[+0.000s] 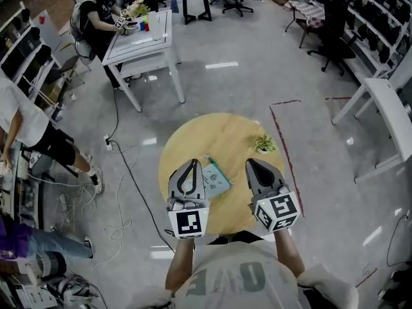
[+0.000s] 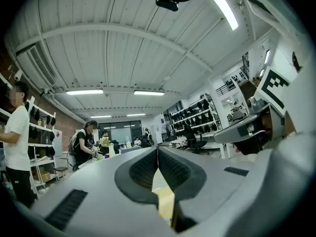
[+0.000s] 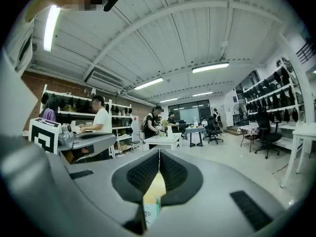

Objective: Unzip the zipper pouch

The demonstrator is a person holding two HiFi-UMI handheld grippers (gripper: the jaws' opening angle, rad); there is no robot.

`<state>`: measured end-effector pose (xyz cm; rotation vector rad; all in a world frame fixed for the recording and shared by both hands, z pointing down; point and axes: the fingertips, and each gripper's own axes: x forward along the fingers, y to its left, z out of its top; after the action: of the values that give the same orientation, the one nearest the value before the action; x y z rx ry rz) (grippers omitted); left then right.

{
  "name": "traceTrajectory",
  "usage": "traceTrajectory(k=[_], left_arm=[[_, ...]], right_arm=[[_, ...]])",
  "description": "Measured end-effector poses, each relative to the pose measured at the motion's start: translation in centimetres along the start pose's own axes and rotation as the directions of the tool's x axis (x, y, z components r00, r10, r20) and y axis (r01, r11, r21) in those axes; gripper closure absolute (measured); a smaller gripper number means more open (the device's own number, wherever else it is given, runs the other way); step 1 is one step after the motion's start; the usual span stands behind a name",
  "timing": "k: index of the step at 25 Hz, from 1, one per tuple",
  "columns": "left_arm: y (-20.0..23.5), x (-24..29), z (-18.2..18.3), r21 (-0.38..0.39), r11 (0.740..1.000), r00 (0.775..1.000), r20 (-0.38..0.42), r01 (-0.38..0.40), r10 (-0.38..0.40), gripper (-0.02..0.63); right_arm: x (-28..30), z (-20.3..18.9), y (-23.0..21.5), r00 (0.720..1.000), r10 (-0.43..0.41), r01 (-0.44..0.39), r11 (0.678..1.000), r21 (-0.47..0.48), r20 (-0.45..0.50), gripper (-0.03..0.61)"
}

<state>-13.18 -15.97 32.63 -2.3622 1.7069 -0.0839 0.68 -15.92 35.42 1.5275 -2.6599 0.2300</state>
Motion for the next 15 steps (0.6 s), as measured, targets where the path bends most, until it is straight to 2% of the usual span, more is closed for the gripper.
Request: traceTrajectory(k=[9, 15], left_arm=[[0.4, 0.8, -0.2, 0.026, 0.997, 0.998, -0.008, -0.068, 0.068, 0.586], [-0.1, 0.2, -0.4, 0.053, 0.994, 0.994, -0.045, -0.099, 0.102, 0.586]], right_arm=[[1.7, -0.2, -1.2, 0.999, 0.054, -0.054, 0.999, -0.005, -0.004, 0.549], [1.4, -0.5, -1.6, 0.997, 0.078, -0.078, 0.997, 0.011, -0.008, 0.548]])
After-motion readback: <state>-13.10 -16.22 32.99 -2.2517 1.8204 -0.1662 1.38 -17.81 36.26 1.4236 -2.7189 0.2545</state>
